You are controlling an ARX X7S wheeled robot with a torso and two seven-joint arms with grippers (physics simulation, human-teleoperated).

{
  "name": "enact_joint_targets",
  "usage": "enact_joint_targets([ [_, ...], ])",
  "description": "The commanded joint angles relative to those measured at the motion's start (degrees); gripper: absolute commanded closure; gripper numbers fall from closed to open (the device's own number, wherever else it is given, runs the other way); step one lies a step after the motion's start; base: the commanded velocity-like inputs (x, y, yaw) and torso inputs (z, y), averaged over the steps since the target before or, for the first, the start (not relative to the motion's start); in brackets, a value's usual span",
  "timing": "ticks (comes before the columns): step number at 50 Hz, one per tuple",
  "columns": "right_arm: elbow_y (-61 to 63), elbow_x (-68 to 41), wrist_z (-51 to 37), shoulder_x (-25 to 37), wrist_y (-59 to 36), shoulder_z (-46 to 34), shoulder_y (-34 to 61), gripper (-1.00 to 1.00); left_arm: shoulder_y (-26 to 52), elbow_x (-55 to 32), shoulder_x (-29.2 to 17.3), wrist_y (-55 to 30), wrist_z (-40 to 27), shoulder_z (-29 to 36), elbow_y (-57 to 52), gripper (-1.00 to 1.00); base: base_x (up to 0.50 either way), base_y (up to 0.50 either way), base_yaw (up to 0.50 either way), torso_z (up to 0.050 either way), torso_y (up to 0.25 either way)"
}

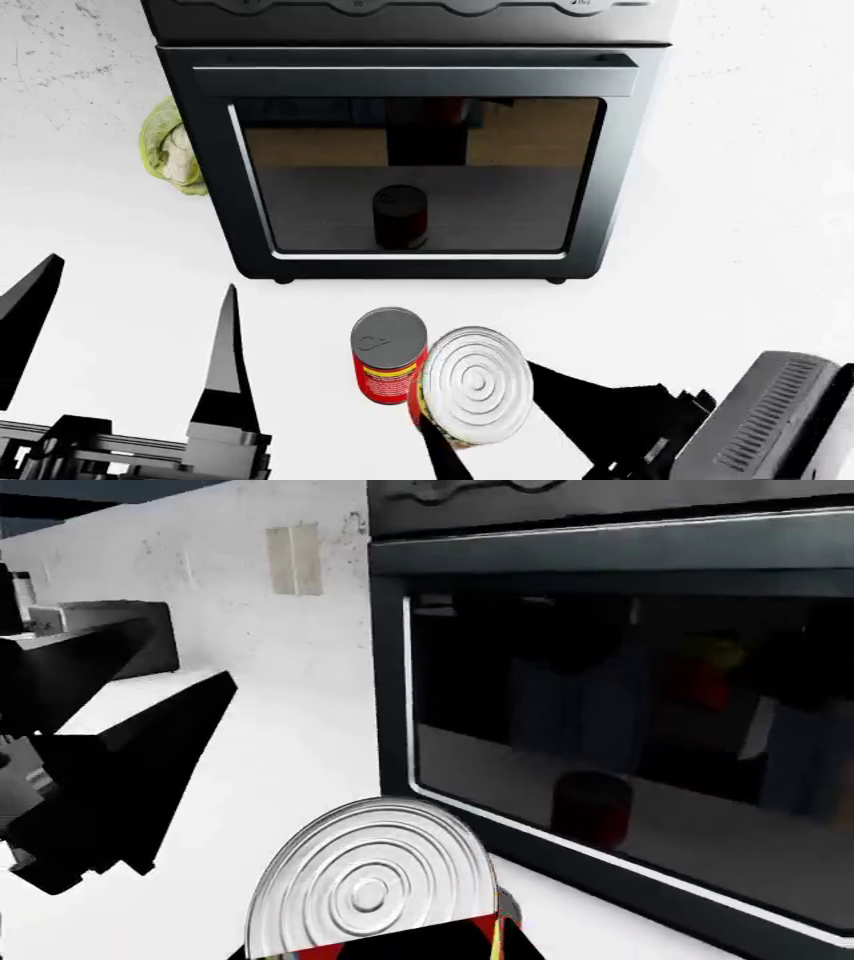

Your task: Pick the cans from the counter and place them in their designated side in the cabinet.

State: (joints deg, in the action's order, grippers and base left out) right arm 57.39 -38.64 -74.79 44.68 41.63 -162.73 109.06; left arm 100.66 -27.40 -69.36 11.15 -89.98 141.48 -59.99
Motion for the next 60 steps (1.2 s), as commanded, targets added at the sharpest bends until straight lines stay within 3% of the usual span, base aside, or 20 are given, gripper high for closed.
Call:
enact_joint_targets([
  [1, 2.59, 10.47, -15.11, -1.57, 8.45, -5.93, 18.91, 1.0, 0.11, 0.28, 0.14, 0.15, 0.0, 0.43, 0.0, -1.0, 0.0, 0.0, 0.0, 0.0, 0.0],
  [5, 2.6, 8.46, -15.15, 0.49, 11.52, -5.87, 25.86, 1.0, 1.42, 0.32, 0.2, 0.57, 0.0, 1.78, 0.0, -1.0, 0.0, 0.0, 0.0, 0.0, 0.0],
  [13, 2.61, -0.58, -12.05, 7.9, 7.53, 9.57, 25.93, 1.0, 1.73, 0.08, 0.74, 0.63, 0.0, 1.96, 0.0, -1.0, 0.0, 0.0, 0.0, 0.0, 0.0],
  [18, 2.61, -15.67, -2.79, 15.63, -0.87, 28.42, 25.93, 1.0, -0.34, -0.58, 1.67, -0.34, 0.0, -0.45, 0.0, -1.0, 0.0, 0.0, 0.0, 0.0, 0.0],
  [24, 2.61, -35.87, 2.05, 20.69, -14.72, 58.68, 25.9, 1.0, -0.59, -1.69, 2.72, -1.01, 0.0, -1.56, 0.0, -1.0, 0.0, 0.0, 0.0, 0.0, 0.0],
  [29, 2.59, -45.84, 0.2, 20.52, -23.73, 78.42, 25.73, 1.0, -0.76, -2.34, 3.4, -1.42, 0.0, -2.22, 0.0, -1.0, 0.0, 0.0, 0.0, 0.0, 0.0],
  [37, -4.29, -53.39, 0.44, 15.27, -35.79, 99.22, 25.64, 1.0, -0.9, -2.46, 3.84, -1.56, 0.0, -2.47, 0.0, -1.0, 0.0, 0.0, 0.0, 0.0, 0.001],
  [44, -9.92, -53.79, 1.7, 10.7, -43.26, 105.85, 24.79, 1.0, -1.69, -2.2, 4.09, -1.67, 0.0, -2.92, 0.0, -1.0, 0.0, 0.0, 0.0, 0.0, 0.0],
  [60, -28.56, -42.96, 12.63, 5.17, -47.31, 99.84, 15.8, 1.0, -4.48, -3.11, 5.54, -3.23, 0.0, -6.01, 0.0, -1.0, 0.0, 0.0, 0.0, 0.0, 0.0],
])
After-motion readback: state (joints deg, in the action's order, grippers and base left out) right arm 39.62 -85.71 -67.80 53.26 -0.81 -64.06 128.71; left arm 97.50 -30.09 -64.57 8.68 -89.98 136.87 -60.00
